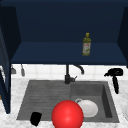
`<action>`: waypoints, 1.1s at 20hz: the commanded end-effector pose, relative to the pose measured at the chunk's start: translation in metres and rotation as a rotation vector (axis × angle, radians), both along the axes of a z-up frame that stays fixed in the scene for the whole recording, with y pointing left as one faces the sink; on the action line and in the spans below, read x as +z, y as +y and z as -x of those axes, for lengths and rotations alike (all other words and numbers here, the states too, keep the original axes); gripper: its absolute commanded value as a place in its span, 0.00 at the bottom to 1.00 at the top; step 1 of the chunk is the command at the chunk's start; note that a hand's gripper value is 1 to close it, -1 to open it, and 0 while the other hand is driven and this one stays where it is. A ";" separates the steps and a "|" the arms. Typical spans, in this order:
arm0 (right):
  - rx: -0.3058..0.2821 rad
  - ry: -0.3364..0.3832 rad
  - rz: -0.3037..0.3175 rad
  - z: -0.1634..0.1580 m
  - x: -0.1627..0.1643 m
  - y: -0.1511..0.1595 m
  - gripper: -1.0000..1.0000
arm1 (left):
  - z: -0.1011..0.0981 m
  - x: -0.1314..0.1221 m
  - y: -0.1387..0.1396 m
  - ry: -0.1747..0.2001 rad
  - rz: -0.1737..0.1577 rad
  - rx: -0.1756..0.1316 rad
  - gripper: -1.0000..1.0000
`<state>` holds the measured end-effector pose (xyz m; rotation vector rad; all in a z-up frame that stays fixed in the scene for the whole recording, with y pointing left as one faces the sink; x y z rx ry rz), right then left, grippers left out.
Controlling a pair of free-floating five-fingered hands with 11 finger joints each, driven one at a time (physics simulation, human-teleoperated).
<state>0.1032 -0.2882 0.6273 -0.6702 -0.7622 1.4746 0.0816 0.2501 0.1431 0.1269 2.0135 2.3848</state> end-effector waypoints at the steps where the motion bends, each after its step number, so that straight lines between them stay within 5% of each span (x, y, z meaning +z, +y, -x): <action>1: -0.067 -0.021 0.027 0.020 -0.031 -0.003 0.00 | 0.000 0.000 0.000 0.000 0.000 0.000 0.50; 16: -0.071 0.002 0.000 0.051 -0.143 -0.087 0.00 | 0.000 0.000 0.000 0.000 0.000 0.000 0.50; 22: -0.147 -0.023 0.022 0.052 -0.190 -0.111 0.00 | 0.000 0.000 0.000 0.000 0.000 0.000 0.50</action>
